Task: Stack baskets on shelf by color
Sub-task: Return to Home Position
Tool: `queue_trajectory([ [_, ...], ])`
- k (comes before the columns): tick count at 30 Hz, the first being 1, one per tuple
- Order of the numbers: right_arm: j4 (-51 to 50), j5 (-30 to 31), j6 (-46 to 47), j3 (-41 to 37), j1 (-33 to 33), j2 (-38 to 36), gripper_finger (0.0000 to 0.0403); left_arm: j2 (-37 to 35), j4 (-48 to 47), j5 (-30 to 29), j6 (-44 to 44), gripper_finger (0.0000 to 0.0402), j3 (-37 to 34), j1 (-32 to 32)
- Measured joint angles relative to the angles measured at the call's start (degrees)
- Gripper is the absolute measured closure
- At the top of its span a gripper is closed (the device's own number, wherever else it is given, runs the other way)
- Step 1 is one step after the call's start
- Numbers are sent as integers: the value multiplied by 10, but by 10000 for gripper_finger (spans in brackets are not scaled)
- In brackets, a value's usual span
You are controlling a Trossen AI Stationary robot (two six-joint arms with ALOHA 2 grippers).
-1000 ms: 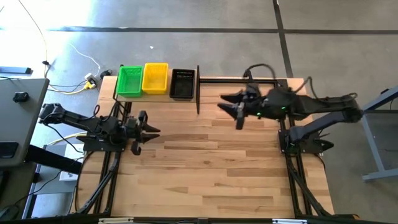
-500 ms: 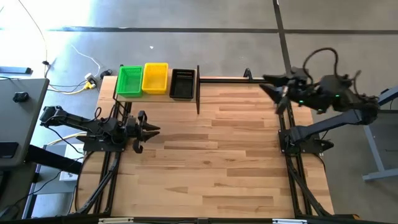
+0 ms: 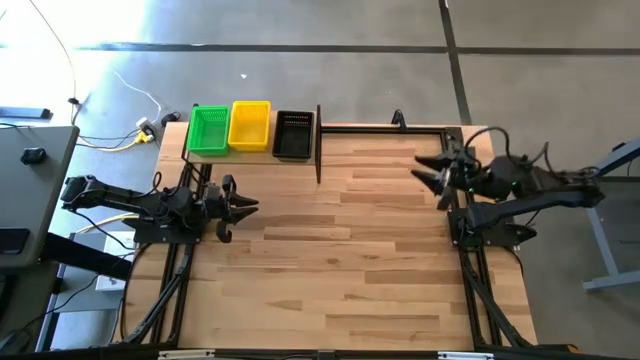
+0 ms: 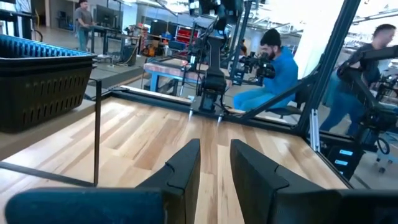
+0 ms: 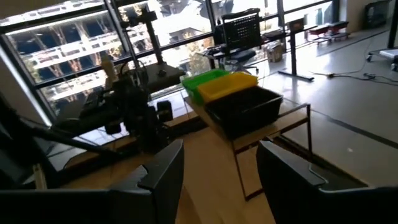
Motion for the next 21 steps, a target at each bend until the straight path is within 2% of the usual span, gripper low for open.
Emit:
queue_trajectory([
  [4, 51, -34, 0, -95, 0, -41, 218, 0, -3, 0, 0, 323, 0, 0],
  [11, 138, -35, 14, -238, 0, -110, 218, 0, -2, 0, 0, 323, 0, 0],
  [21, 164, -60, 13, -348, 0, -195, 218, 0, -2, 0, 0, 323, 0, 0],
])
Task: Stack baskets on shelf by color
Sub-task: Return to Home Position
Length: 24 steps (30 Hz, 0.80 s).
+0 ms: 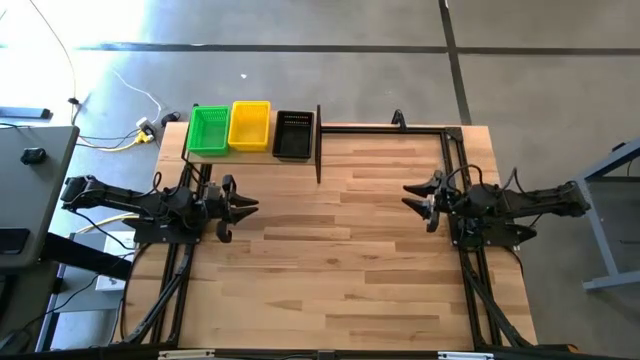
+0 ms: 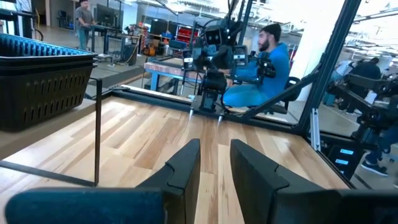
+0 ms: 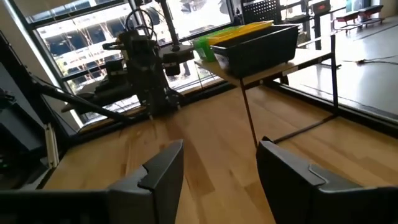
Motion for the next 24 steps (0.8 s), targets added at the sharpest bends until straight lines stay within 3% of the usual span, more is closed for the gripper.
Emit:
queue_trajectory([
  [10, -2, -6, -2, -73, 0, -109, 218, 0, 0, 0, 0, 323, 0, 0],
  [24, -3, -15, -79, -73, -2, -102, 218, 0, 0, 0, 0, 323, 0, 0],
])
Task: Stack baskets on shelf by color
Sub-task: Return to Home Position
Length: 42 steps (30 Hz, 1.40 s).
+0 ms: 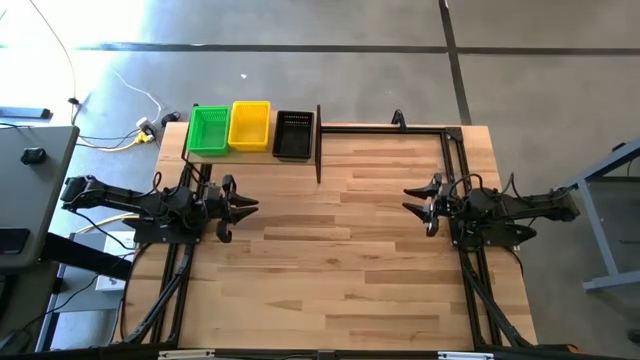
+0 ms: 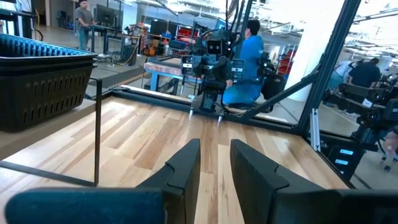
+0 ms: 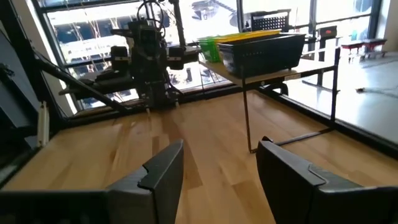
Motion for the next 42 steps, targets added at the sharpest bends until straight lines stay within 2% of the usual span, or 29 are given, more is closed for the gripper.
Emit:
queue_trajectory([
  [4, 0, 0, -26, 0, 0, 0, 218, 0, 0, 0, 0, 323, 0, 0],
  [12, -1, -1, 18, 0, 0, 0, 218, 0, 0, 0, 0, 323, 0, 0],
  [42, -1, -1, 18, 0, 0, 0, 218, 0, 0, 0, 0, 323, 0, 0],
])
